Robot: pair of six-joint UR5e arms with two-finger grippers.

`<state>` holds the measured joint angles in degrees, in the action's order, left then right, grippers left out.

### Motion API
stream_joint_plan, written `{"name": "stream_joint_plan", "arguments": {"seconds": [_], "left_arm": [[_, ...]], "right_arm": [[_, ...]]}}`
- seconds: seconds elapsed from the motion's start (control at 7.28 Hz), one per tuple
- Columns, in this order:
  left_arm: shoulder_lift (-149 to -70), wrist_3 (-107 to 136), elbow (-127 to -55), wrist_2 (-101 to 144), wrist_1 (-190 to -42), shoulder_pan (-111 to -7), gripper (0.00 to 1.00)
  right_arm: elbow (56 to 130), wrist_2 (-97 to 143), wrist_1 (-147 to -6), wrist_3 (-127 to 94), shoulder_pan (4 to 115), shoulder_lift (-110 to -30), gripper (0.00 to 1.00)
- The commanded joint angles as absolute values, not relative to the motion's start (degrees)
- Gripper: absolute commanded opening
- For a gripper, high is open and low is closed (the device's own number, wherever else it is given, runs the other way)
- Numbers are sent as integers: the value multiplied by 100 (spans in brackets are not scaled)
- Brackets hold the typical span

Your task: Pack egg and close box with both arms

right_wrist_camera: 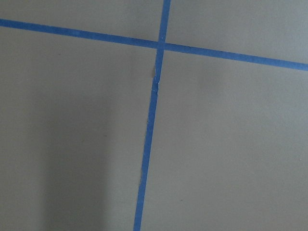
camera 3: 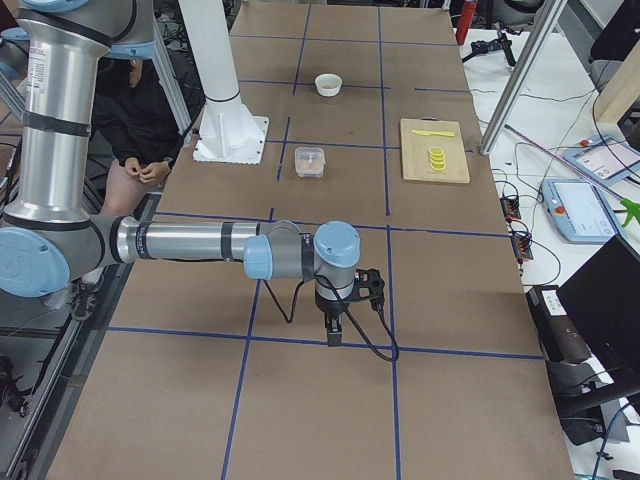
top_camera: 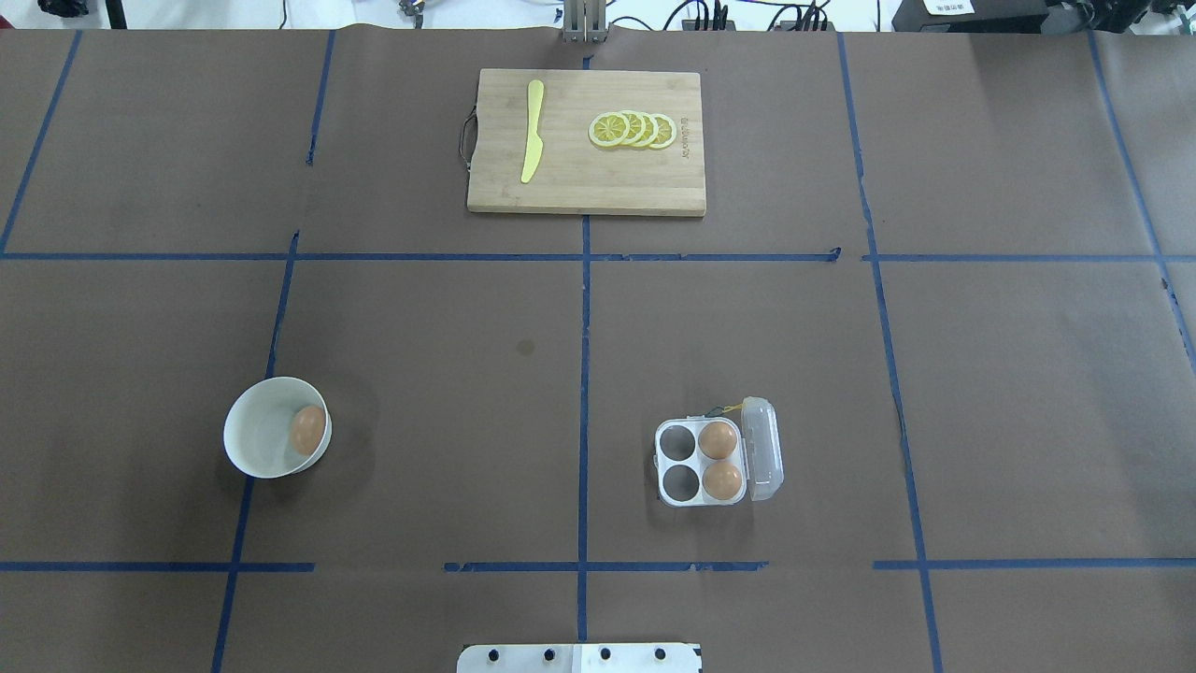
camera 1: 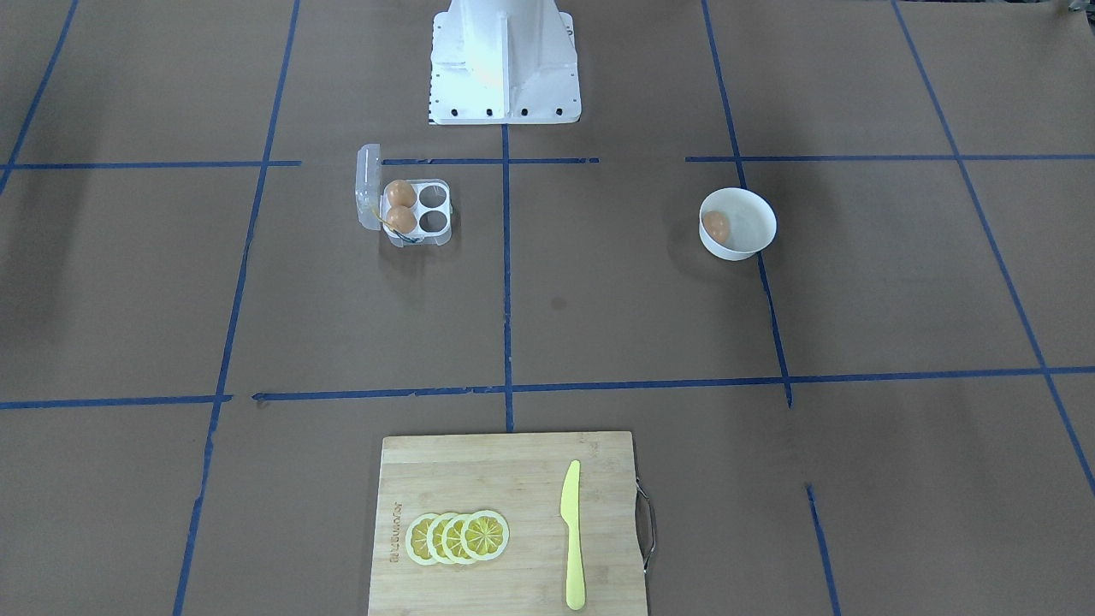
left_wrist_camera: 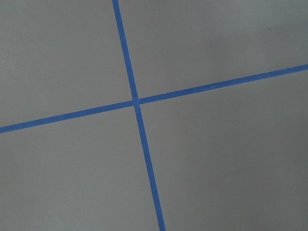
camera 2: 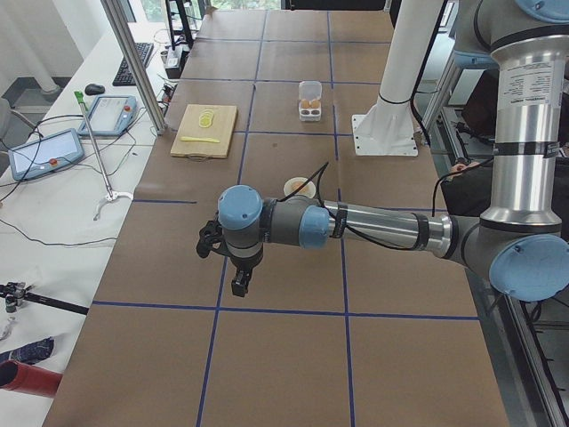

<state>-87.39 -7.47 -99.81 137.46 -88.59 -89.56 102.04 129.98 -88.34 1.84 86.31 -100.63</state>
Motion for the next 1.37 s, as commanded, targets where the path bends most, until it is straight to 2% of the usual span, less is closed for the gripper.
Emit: {"name": "stream_joint_plan", "arguments": {"seconds": [0.0,0.69,1.24], "left_arm": [[-8736,-756,-9967,13746,-8851,-8956,100],[-8824,-764,-10116,13755,-8947,-8930,100],[-8886,-694,-9993,13781,-11394,-8938,100]], "right_arm": [[10213,12999,-8833,185,8631,-10063,100],[10353,13662,-8842,123,8622,-10011,100],[10766,13790,-8790,97,8622,-9941,100]]}}
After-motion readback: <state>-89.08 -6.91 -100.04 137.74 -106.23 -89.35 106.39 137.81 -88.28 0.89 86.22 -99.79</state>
